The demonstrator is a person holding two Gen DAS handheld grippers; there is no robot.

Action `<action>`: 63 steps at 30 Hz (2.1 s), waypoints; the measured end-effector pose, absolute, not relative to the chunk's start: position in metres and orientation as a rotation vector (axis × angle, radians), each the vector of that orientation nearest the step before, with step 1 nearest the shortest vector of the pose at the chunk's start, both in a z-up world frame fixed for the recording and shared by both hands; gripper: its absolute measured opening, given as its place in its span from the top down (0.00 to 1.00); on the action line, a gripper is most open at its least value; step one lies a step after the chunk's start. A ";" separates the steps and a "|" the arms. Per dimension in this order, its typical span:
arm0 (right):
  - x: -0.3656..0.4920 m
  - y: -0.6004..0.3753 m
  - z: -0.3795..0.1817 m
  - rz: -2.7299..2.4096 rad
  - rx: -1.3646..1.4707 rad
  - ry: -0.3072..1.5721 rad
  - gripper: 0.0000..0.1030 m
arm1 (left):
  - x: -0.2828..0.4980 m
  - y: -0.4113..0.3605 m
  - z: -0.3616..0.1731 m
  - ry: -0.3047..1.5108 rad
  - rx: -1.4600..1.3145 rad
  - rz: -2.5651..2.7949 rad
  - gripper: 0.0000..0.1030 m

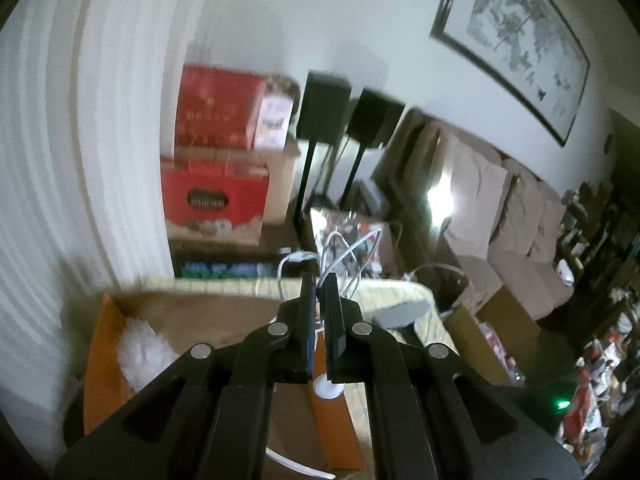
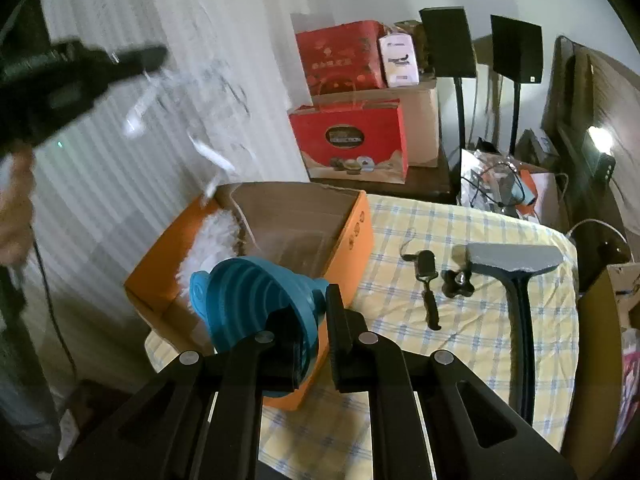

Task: Organize objects
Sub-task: 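Carry the white cable with the left gripper toward the orange box while the right gripper carries the funnel, then open the left gripper to drop the white cable into the orange box, then lower the blue funnel into the orange box and open the right gripper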

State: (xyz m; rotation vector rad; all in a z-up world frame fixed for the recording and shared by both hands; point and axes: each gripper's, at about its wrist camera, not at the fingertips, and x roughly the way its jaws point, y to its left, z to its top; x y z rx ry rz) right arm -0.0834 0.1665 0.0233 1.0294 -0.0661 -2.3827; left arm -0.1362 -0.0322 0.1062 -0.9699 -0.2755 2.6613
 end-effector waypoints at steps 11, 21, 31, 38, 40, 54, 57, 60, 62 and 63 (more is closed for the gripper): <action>-0.080 0.177 0.019 -2.386 1.039 -0.086 0.90 | -0.158 -0.012 0.007 -0.164 -1.327 2.599 0.97; -0.080 0.174 0.015 -2.377 1.046 -0.091 0.90 | -0.160 -0.001 -0.046 -0.070 -1.523 2.550 0.97; -0.080 0.167 0.016 -2.368 1.044 -0.075 0.90 | -0.148 -0.027 -0.014 -0.179 -1.437 2.628 0.38; -0.085 0.148 0.015 -2.334 1.042 -0.054 0.90 | -0.129 -0.059 0.009 -0.243 -1.346 2.691 0.25; -0.086 0.141 0.014 -2.314 1.045 -0.050 0.90 | -0.123 -0.066 0.011 -0.250 -1.332 2.708 0.24; -0.108 0.088 -0.023 -2.223 1.153 0.028 0.87 | -0.100 -0.087 0.009 -0.291 -1.284 2.738 0.16; -0.113 0.085 -0.033 -2.238 1.183 0.057 0.80 | -0.098 -0.088 0.009 -0.300 -1.279 2.731 0.14; -0.110 0.087 -0.036 -2.242 1.184 0.051 0.70 | -0.097 -0.087 0.010 -0.304 -1.269 2.731 0.13; -0.107 0.090 -0.032 -2.264 1.174 0.056 0.64 | -0.098 -0.085 0.011 -0.304 -1.264 2.726 0.13; -0.106 0.091 -0.030 -2.270 1.167 0.059 0.60 | -0.098 -0.083 0.011 -0.304 -1.263 2.725 0.13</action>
